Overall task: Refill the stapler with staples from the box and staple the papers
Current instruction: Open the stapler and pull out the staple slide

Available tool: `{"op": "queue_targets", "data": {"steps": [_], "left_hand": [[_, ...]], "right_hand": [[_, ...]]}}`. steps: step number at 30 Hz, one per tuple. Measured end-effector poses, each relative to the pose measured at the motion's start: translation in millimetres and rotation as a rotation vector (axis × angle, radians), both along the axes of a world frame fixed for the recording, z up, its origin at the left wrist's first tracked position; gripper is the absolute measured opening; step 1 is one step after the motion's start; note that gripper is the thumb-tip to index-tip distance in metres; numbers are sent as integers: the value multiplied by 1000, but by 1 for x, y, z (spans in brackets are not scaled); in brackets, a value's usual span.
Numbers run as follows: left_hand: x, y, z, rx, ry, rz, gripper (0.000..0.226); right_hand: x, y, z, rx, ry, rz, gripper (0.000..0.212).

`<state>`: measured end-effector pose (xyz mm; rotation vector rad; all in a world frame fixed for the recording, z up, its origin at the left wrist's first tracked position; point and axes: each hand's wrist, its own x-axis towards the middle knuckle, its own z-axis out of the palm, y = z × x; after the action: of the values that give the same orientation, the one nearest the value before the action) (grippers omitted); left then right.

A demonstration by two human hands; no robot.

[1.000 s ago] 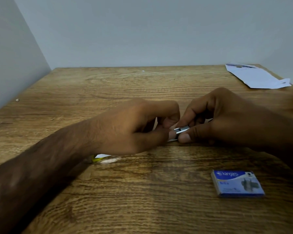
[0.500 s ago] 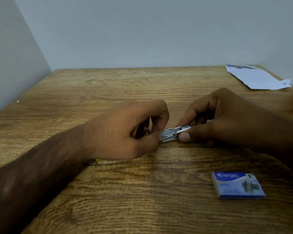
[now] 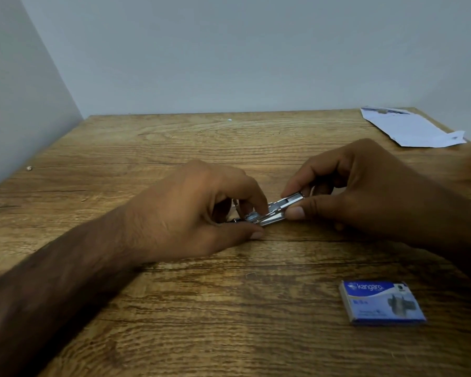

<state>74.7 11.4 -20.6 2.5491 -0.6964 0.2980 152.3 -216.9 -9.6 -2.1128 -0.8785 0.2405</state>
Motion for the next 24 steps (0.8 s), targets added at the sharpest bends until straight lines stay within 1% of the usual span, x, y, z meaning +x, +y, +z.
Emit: {"op": "queue_targets", "data": {"steps": [5, 7, 9, 12, 17, 18, 22, 24], "left_hand": [[-3, -6, -7, -198, 14, 123, 18], [-2, -8, -10, -306, 31, 164, 16], [-1, -10, -12, -360, 27, 199, 15], [-1, -13, -13, -383, 27, 224, 13], [0, -15, -13, -406, 47, 270, 14], [0, -16, -13, -403, 50, 278, 14], [0, -16, -13, -387, 54, 300, 14], [0, -16, -13, -376, 48, 316, 12]], "right_hand": [[0, -2, 4, 121, -196, 1, 24], [-1, -3, 6, 162, -290, 2, 24], [-3, -3, 6, 184, -358, -3, 23], [-7, -1, 5, 205, -420, -5, 25], [-7, 2, 3, 251, -401, -12, 39], [-7, 2, 2, 256, -400, -15, 39], [-5, 2, -1, 214, -429, -29, 24], [-3, 0, -2, 183, -439, -37, 21]]}}
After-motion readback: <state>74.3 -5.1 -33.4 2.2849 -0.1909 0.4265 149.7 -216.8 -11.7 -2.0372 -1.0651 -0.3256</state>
